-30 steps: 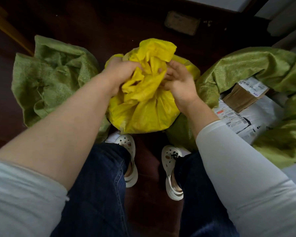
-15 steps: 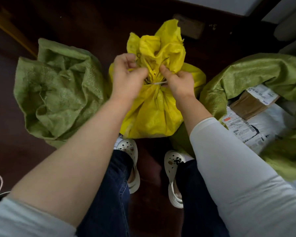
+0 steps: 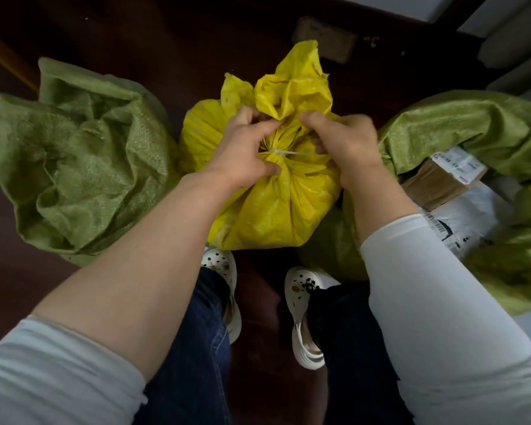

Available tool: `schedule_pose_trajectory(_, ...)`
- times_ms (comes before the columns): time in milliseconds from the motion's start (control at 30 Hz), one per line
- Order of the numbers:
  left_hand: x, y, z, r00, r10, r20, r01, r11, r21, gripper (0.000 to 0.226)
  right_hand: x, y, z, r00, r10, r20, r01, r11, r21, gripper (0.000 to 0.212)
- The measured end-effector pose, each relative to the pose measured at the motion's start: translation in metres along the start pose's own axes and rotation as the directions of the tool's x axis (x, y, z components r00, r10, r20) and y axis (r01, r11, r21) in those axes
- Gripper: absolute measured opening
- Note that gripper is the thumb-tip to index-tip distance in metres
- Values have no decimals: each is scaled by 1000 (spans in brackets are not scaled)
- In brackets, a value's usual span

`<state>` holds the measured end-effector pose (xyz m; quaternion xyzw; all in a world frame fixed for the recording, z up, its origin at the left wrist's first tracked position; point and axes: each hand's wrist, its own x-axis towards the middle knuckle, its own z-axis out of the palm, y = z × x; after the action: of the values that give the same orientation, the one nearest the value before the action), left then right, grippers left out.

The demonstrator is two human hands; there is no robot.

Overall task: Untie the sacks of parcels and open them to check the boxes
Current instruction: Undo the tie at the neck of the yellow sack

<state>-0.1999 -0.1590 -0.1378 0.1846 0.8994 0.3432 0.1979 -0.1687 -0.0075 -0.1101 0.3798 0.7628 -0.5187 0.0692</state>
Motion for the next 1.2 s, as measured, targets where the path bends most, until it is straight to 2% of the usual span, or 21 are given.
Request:
schedule_pose_trajectory(33, 1, 1, 1, 1000, -14, 0, 14, 999, 37, 83, 0, 0, -5, 986, -128, -105, 125, 992, -28, 34)
schedule_pose_trajectory(67, 2, 1, 1, 1000, -25, 4, 24, 997, 69, 84, 0, 0, -9, 960, -246, -137, 245, 969, -25, 31)
schedule_pose_trajectory(100, 2, 2, 1, 999, -33, 7, 32, 995, 91, 85, -2, -1, -10, 933, -346, -98, 349, 937, 20, 24)
schedule_pose_trajectory(167, 4, 2, -1, 999, -36, 10, 34, 994, 102, 86, -6, 3, -5, 902, -412, 124, 407, 911, 69, 7)
schedule_pose_trajectory(233, 5, 2, -3, 998, -54, 34, 51, 996, 80, 87, -5, 9, 3, 872, -404, 277, 437, 897, -68, 31)
schedule_pose_trajectory(300, 3, 4, -6, 996, -78, 38, 77, 996, 39, 90, 2, 15, 12, 869, -398, 293, 459, 869, -182, 35)
schedule_pose_trajectory(367, 0, 11, -11, 993, -65, -98, 69, 997, 44, 78, 8, 15, 17, 891, -363, 274, 425, 879, -218, 35)
schedule_pose_trajectory(433, -1, 14, -15, 965, 21, -261, -7, 998, 57, 59, 12, 14, 20, 900, -320, 297, 401, 875, -271, 35)
schedule_pose_trajectory(467, 0, 11, -15, 960, 71, -270, -61, 997, 44, 54, 11, 14, 20, 904, -301, 304, 387, 879, -279, 35)
schedule_pose_trajectory(533, 5, 1, -11, 983, 118, -141, -121, 993, -9, 53, 11, 14, 17, 916, -294, 274, 363, 896, -254, 33)
schedule_pose_trajectory(600, 8, -7, -6, 997, 79, -19, -79, 996, -29, 54, 4, 10, 11, 921, -376, 106, 390, 891, -233, 27)
schedule_pose_trajectory(667, 11, -12, -2, 998, 57, 12, -57, 998, -5, 51, -7, 3, 6, 872, -486, -56, 474, 868, -151, 21)
schedule_pose_trajectory(700, 12, -13, -2, 998, 57, 10, -57, 998, -2, 51, -13, 0, 5, 850, -524, -60, 516, 849, -112, 19)
schedule_pose_trajectory(767, 13, -14, -2, 998, 60, -8, -60, 998, -5, 50, -19, -1, 7, 854, -517, 65, 521, 840, -154, 15)
schedule_pose_trajectory(867, 15, -17, 0, 999, 34, -31, -35, 999, -27, 47, -20, 5, 11, 886, -382, 263, 461, 783, -418, 17)
schedule_pose_trajectory(933, 15, -18, 1, 999, 23, -27, -25, 998, -56, 46, -20, 6, 13, 904, -334, 267, 424, 779, -462, 17)
schedule_pose_trajectory(1033, 15, -19, 1, 1000, 7, 10, -5, 992, -125, 50, -21, 5, 17, 914, -342, 219, 406, 778, -479, 18)
schedule_pose_trajectory(1200, 12, -17, 2, 998, -2, 64, 14, 983, -182, 55, -19, 5, 23, 884, -380, 274, 467, 680, -565, 17)
